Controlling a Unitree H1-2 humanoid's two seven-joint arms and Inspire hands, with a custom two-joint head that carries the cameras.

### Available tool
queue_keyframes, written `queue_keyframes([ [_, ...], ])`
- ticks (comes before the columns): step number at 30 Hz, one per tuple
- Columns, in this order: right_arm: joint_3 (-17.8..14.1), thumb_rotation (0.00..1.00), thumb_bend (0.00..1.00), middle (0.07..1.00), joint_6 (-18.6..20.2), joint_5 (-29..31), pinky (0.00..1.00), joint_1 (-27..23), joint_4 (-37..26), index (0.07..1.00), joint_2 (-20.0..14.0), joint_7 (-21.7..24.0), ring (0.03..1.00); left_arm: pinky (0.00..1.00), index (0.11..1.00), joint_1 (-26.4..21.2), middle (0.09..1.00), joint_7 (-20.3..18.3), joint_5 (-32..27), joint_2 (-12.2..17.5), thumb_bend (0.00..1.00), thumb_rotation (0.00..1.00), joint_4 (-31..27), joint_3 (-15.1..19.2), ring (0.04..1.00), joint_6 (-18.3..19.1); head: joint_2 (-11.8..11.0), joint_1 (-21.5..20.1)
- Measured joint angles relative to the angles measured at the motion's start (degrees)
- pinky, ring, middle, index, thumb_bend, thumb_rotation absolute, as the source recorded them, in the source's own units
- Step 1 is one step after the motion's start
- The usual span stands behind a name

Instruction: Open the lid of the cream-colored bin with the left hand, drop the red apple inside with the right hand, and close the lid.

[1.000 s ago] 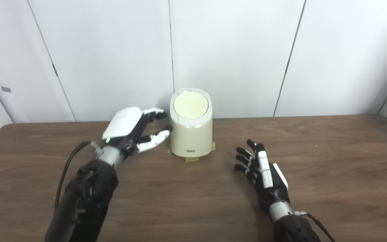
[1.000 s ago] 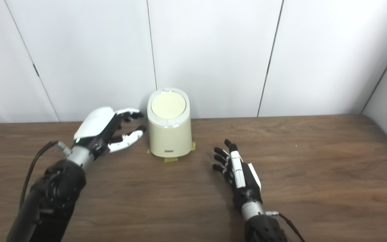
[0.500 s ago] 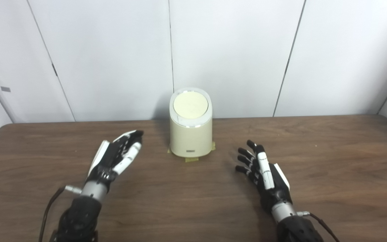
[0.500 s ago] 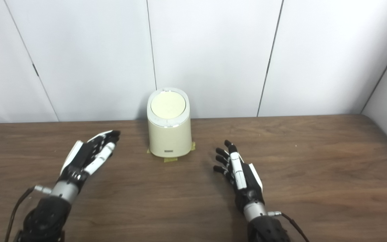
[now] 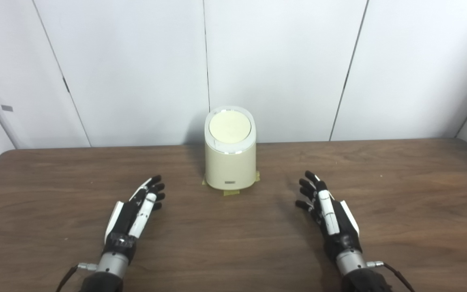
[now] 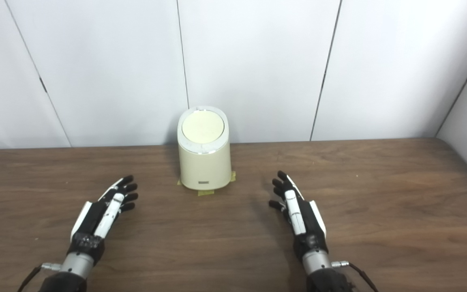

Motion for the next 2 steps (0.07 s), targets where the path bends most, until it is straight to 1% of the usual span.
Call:
queue_keyframes([
  [2, 0.0, 1.0, 0.54, 0.911, 0.0, -0.3, 0.85, 0.1, 0.0, 0.921, -0.1, 0.0, 0.931, 0.86, 0.939, 0.6, 0.897, 0.4, -0.9, 0.0, 0.37, 0.84, 0.8, 0.0, 0.865, -2.0, 0.1, 0.1],
])
